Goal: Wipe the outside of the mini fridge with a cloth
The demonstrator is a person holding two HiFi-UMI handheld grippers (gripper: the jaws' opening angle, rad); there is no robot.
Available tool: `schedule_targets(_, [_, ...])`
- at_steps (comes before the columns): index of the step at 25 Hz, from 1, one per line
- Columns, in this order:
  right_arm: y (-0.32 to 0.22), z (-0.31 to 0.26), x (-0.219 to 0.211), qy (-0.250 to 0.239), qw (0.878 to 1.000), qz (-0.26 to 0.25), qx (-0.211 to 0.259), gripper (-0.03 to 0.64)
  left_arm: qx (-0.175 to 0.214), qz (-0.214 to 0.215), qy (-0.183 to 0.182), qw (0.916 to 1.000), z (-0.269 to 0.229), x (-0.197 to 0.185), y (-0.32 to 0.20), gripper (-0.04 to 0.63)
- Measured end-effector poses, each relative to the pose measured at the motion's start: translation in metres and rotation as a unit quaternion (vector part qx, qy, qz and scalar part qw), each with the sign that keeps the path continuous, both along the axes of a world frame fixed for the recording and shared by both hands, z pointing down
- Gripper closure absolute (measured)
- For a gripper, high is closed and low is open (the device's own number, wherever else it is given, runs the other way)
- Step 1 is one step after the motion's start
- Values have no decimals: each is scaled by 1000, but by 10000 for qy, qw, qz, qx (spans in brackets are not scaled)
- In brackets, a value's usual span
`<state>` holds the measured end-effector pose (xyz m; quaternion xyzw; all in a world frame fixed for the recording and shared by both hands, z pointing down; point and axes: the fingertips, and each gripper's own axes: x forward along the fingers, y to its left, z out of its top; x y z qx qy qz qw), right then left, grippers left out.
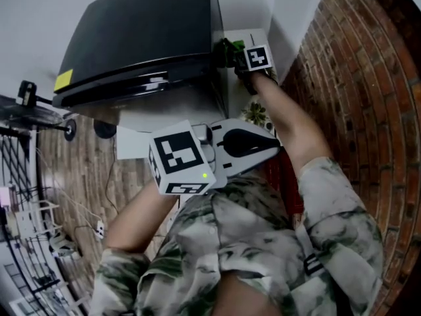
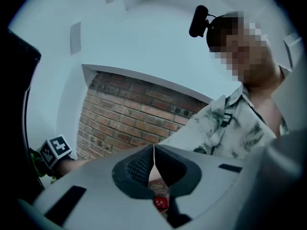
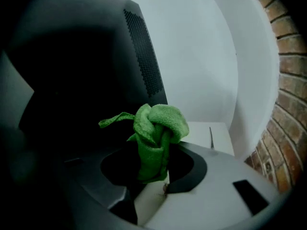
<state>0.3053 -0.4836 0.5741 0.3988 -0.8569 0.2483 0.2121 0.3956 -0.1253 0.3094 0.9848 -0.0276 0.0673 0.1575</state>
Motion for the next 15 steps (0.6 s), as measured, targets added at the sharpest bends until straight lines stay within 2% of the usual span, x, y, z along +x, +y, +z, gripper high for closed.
schedule_targets(4, [8,30,3,212,9997,37,-128,466,-41,-29,-8,10000,2,-5,0,568])
schedule_targets(7, [11,29,9,182,9996,108,-197,466,-49,-29,8,10000,3,-9,0,568])
schedule_targets(10, [9,6,17,54,9998,170,-48,466,-56,-27,37,10000,2,-13,0,568])
schedule_targets(15, [12,-67,24,-253,9982,43,551,466,-19,17,104,9999,0,-18,0,568])
